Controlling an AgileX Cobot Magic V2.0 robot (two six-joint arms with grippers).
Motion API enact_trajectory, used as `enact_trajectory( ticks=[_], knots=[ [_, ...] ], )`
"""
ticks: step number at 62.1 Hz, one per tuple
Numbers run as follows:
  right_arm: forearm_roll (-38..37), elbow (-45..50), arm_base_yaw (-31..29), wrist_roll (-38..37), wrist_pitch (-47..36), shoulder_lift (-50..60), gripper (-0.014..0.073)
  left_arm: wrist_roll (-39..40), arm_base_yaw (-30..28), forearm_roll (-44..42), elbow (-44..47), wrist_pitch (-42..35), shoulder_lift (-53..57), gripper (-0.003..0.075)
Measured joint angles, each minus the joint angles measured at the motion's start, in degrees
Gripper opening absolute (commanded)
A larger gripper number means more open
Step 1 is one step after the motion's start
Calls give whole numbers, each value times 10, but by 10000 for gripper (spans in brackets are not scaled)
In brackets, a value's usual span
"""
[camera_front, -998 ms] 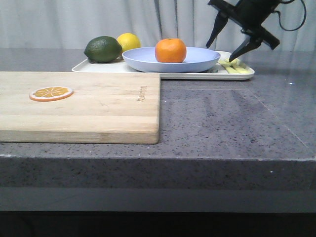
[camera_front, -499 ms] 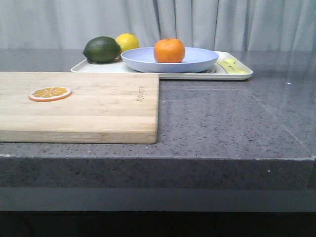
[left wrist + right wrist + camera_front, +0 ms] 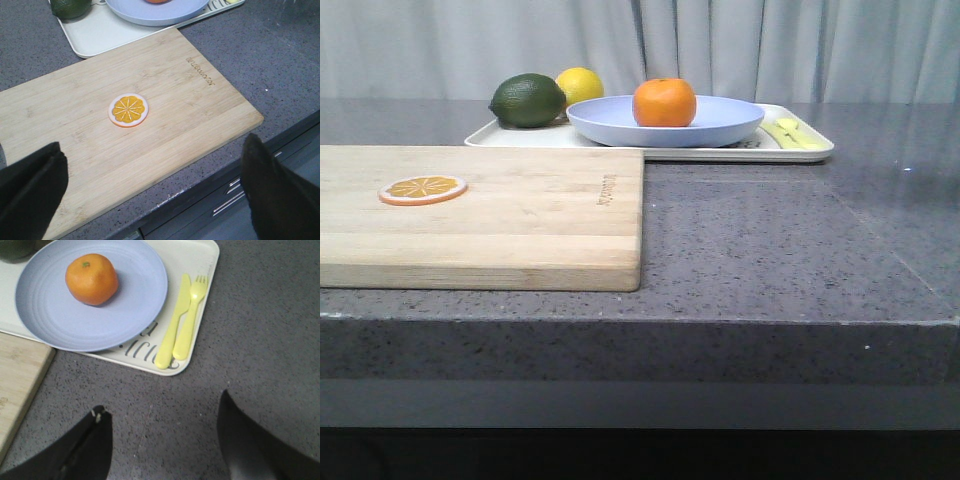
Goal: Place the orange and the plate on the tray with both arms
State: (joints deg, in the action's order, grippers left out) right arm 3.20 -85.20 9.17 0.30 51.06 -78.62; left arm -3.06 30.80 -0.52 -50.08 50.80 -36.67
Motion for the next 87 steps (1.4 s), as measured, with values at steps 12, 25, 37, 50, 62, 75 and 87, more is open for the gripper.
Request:
enact_trajectory(
  ticks=[12, 25, 37, 50, 62, 75, 87],
  knots=[
    [-5, 154, -24, 0, -34, 129, 466, 0, 0, 0, 0, 0, 0, 670],
    [-6, 255, -25, 1, -39, 265, 466, 0, 0, 0, 0, 0, 0, 670],
    [-6, 327, -25, 2, -40, 394, 466, 0, 0, 0, 0, 0, 0, 670],
    [-6, 393, -26, 2, -33, 516, 466, 0, 0, 0, 0, 0, 0, 670],
    [-6, 435, -26, 2, -28, 576, 466, 0, 0, 0, 0, 0, 0, 670],
    [-6, 452, -26, 2, -27, 583, 370, 0, 0, 0, 0, 0, 0, 636],
    [-6, 452, -26, 2, -30, 583, 66, 0, 0, 0, 0, 0, 0, 360]
  ],
)
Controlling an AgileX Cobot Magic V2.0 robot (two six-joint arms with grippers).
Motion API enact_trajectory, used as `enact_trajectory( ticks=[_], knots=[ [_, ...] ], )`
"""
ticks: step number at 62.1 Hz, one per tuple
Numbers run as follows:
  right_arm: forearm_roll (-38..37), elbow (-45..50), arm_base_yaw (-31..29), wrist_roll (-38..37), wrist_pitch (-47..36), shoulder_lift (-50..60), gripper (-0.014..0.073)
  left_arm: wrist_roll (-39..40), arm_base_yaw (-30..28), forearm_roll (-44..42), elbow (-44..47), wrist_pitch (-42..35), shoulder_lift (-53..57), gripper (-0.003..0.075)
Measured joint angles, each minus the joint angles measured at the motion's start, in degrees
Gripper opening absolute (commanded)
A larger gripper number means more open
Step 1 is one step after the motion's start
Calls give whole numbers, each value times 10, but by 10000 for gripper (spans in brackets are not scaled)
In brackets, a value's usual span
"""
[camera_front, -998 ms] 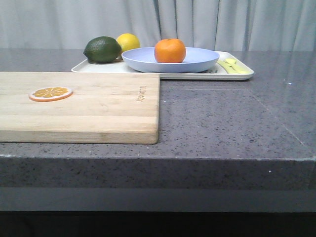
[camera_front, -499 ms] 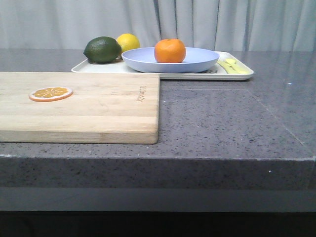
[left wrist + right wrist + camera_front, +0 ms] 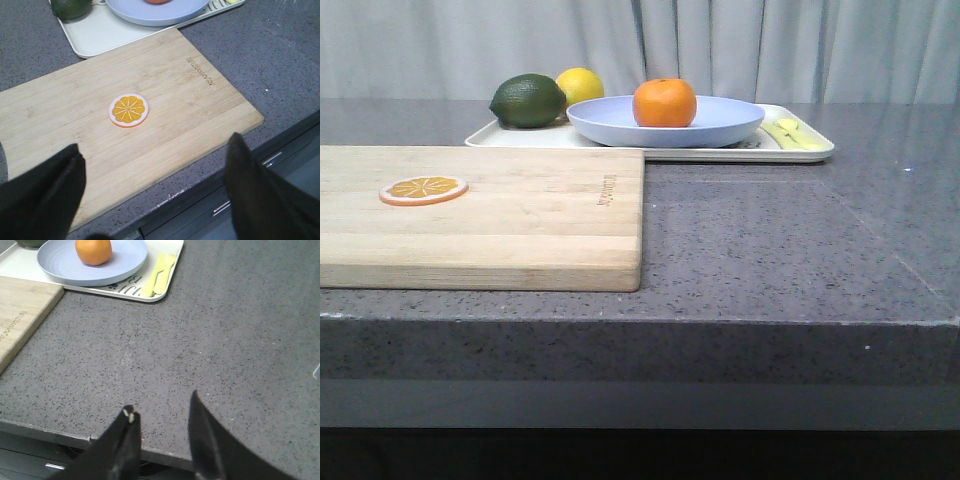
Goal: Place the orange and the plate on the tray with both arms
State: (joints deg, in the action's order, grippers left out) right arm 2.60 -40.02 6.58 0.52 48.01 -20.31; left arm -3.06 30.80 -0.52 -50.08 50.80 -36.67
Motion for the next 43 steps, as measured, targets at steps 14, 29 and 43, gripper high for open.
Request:
enact_trajectory(
  ticks=[14, 29, 43],
  knots=[
    [0, 1, 0, 0, -1, 0, -68, 0, 0, 0, 0, 0, 0, -20],
    [0, 1, 0, 0, -1, 0, -68, 0, 0, 0, 0, 0, 0, -20],
    [0, 1, 0, 1, -1, 0, -68, 0, 0, 0, 0, 0, 0, -20]
  ],
)
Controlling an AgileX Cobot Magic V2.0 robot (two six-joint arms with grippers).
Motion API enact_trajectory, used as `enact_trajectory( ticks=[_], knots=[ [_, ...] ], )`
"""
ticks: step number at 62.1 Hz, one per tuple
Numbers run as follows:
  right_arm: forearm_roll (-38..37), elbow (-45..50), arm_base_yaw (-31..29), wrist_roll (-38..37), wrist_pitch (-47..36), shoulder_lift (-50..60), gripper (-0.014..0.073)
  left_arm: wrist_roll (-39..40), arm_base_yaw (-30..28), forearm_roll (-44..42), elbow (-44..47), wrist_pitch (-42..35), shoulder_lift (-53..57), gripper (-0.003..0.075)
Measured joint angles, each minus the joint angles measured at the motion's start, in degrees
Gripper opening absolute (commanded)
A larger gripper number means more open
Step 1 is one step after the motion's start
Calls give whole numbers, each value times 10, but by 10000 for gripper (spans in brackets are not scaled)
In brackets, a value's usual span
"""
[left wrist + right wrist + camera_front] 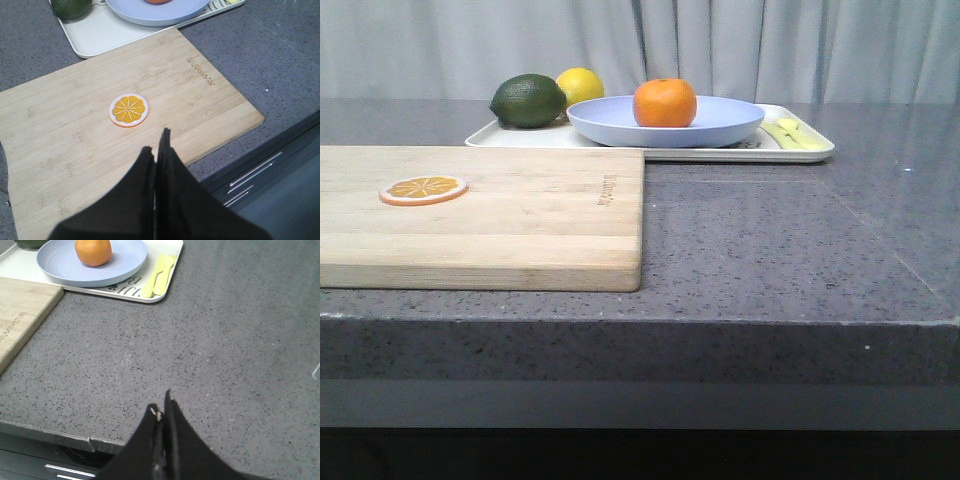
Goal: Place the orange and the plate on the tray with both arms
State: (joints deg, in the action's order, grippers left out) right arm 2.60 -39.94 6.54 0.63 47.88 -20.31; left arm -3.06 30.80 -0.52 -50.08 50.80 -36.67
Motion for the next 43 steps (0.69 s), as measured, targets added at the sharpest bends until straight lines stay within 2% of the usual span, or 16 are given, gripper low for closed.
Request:
enact_trajectory(
  ticks=[17, 25, 33, 43],
  knots=[
    [0, 0, 0, 0, 0, 0, -68, 0, -3, 0, 19, -15, 18, -20],
    [0, 0, 0, 0, 0, 0, -68, 0, -46, -6, 56, -38, 64, -20],
    [0, 0, 0, 0, 0, 0, -68, 0, -109, -3, 121, -109, 132, -20],
    [0, 0, 0, 0, 0, 0, -68, 0, -167, 0, 247, -256, 219, -20]
  ],
)
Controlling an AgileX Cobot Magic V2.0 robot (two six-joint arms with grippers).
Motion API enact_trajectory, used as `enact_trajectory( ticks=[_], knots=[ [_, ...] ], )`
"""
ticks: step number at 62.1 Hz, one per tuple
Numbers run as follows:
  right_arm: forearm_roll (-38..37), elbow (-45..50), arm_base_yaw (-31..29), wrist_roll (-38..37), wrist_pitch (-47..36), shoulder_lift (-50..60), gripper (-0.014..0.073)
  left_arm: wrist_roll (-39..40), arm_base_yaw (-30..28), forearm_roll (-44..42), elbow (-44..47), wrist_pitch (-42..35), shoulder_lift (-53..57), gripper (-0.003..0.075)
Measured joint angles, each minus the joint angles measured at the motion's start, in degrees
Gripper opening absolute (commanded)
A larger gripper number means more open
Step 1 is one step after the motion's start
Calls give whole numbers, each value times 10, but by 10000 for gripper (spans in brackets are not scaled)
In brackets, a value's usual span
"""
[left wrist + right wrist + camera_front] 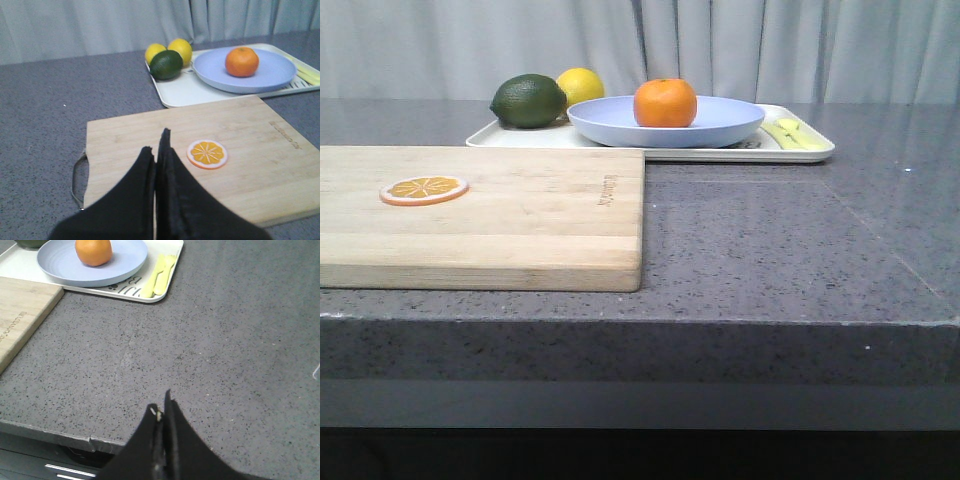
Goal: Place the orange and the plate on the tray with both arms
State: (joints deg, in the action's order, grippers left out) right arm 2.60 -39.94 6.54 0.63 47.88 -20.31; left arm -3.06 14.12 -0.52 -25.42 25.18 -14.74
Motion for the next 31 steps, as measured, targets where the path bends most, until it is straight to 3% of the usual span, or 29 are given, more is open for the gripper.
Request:
enact_trajectory(
  ticks=[20, 31],
  knots=[
    [0, 0, 0, 0, 0, 0, -68, 0, -68, 25, 227, -222, 119, -20],
    [0, 0, 0, 0, 0, 0, -68, 0, -102, 55, 258, -264, 148, -20]
  ],
)
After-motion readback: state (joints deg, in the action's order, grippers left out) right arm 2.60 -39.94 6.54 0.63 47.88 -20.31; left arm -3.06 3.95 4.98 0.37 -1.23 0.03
